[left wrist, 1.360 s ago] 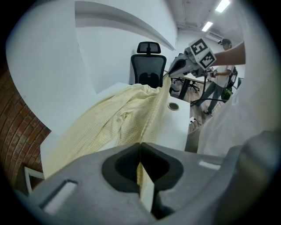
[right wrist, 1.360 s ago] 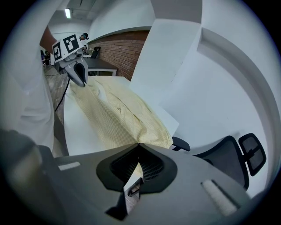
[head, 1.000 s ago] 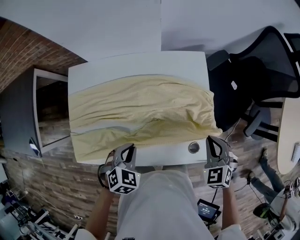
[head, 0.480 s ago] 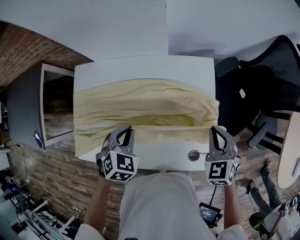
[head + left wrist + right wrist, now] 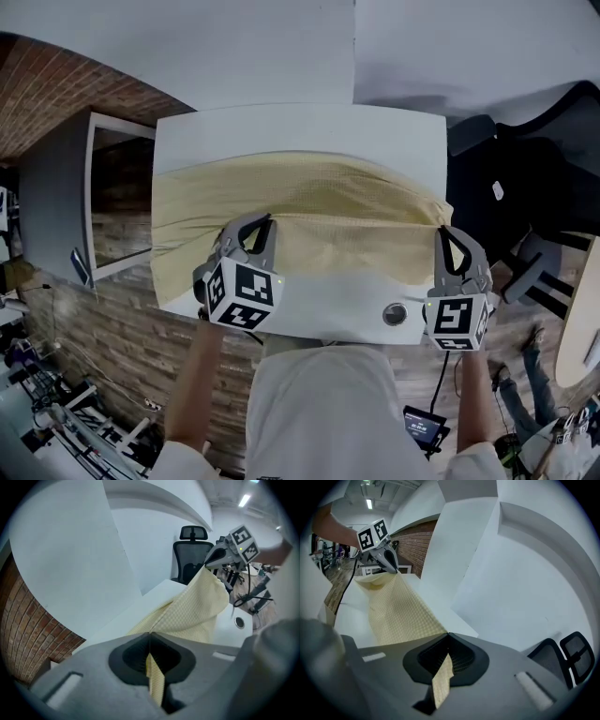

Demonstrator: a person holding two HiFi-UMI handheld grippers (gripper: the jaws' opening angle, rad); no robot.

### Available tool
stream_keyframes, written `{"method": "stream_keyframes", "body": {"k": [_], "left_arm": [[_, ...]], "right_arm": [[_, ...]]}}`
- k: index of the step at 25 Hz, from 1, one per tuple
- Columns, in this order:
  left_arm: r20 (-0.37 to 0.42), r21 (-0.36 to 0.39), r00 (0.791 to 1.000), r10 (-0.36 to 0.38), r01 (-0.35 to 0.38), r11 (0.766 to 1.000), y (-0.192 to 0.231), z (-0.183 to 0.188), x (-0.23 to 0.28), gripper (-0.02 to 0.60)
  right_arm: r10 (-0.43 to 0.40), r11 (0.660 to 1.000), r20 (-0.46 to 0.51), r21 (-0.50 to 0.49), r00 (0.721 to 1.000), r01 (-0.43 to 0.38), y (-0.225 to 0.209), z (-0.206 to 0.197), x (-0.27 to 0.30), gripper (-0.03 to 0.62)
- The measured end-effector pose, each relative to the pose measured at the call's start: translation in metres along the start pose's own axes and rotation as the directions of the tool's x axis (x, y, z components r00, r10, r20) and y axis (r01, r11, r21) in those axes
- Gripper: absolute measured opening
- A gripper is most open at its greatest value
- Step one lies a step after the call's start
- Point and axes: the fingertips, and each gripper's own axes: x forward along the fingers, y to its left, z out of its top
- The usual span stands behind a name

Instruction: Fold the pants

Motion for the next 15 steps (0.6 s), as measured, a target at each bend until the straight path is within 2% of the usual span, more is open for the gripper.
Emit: {"method": "stream_keyframes", "body": {"k": [9, 15], "left_arm": [[-0.021, 0.049, 0.999, -0.032, 0.033, 0.998, 0.03, 0.024, 0.04, 0.008], [-0.058, 0.071, 0.997, -0.058, 0.062, 0.996, 0.043, 0.018, 0.079, 0.008]], "right_arm": [[-0.03, 0.999, -0.053, 0.015, 0.998, 0.031, -0.02, 0.0, 0.037, 0.009], [-0.024, 0.999, -0.096, -0.024, 0.995, 0.022, -0.021, -0.005, 0.071, 0.009]]}}
